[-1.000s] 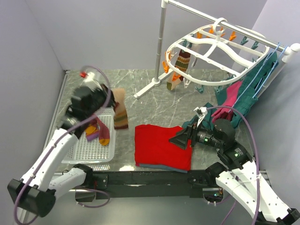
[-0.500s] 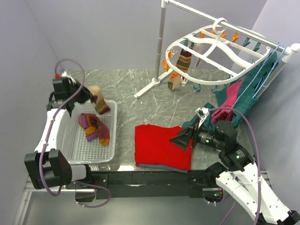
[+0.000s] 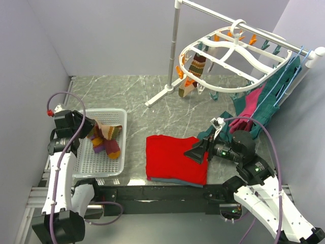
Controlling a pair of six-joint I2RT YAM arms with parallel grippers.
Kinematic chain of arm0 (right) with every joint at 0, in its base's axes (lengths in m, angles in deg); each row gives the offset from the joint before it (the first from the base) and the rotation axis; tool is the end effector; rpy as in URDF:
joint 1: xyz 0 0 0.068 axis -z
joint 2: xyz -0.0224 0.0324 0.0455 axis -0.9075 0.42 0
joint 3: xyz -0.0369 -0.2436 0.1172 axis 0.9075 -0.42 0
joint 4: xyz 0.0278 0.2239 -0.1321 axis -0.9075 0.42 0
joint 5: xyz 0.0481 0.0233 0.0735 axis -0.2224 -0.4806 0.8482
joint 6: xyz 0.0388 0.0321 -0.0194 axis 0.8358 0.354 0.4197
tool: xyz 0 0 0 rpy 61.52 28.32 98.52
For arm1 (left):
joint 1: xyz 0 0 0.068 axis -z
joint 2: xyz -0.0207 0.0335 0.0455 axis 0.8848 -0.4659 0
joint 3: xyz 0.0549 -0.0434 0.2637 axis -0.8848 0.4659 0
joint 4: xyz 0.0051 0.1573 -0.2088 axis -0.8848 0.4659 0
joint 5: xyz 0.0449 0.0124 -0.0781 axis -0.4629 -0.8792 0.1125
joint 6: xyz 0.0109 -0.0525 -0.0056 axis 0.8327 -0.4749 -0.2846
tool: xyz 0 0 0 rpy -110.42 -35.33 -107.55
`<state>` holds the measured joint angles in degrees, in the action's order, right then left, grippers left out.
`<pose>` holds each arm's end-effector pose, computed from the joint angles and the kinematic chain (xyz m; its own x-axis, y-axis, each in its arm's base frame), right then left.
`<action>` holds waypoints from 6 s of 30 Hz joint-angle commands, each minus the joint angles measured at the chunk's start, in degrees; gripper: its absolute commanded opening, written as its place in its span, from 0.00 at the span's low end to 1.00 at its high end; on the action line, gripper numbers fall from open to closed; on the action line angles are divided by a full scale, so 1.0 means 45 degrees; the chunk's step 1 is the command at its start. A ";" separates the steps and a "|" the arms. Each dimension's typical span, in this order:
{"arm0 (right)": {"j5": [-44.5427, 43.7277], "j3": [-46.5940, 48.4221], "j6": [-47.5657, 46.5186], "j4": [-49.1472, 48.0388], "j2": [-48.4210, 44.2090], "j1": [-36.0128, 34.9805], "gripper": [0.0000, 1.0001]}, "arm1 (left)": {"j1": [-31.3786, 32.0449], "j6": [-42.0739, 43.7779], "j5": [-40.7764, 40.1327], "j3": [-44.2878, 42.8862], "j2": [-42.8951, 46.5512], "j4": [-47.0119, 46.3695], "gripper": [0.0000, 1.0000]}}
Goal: Remove the socks clipped to the hanger
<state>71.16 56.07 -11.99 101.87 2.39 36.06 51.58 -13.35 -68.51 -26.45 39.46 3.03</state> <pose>0.0968 0.0765 0.3063 -0.5962 0.0809 -0.7987 -0.6780 0.4820 0.5549 0.1795 0.0307 0.2924 -0.3135 -0.7596 -0.5699 -0.4588 0.6466 -0.6094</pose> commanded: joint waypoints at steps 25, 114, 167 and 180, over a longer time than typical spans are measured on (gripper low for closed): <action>-0.2499 0.0427 0.1116 0.0421 -0.1544 -0.0037 0.86 | 0.6187 -0.1149 0.4005 -0.2119 -0.4165 -0.7866 0.90; -0.3284 0.1267 0.1702 0.2864 -0.3675 -0.0037 0.87 | 1.0063 0.4577 0.2808 -0.6071 -1.0733 -1.1305 0.01; -0.3557 0.1521 0.1937 0.3509 -0.4105 -0.0037 0.87 | 1.0532 0.2368 -0.1193 -0.9781 -1.2100 -0.6403 0.01; -0.3537 0.1501 0.2054 0.3449 -0.4124 -0.0037 0.87 | 1.0063 0.3049 0.1634 -1.0657 -1.2605 -0.4784 0.01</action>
<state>55.40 61.82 -2.81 118.87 -15.82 36.06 97.83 -1.80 -68.49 -70.80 -18.25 -21.45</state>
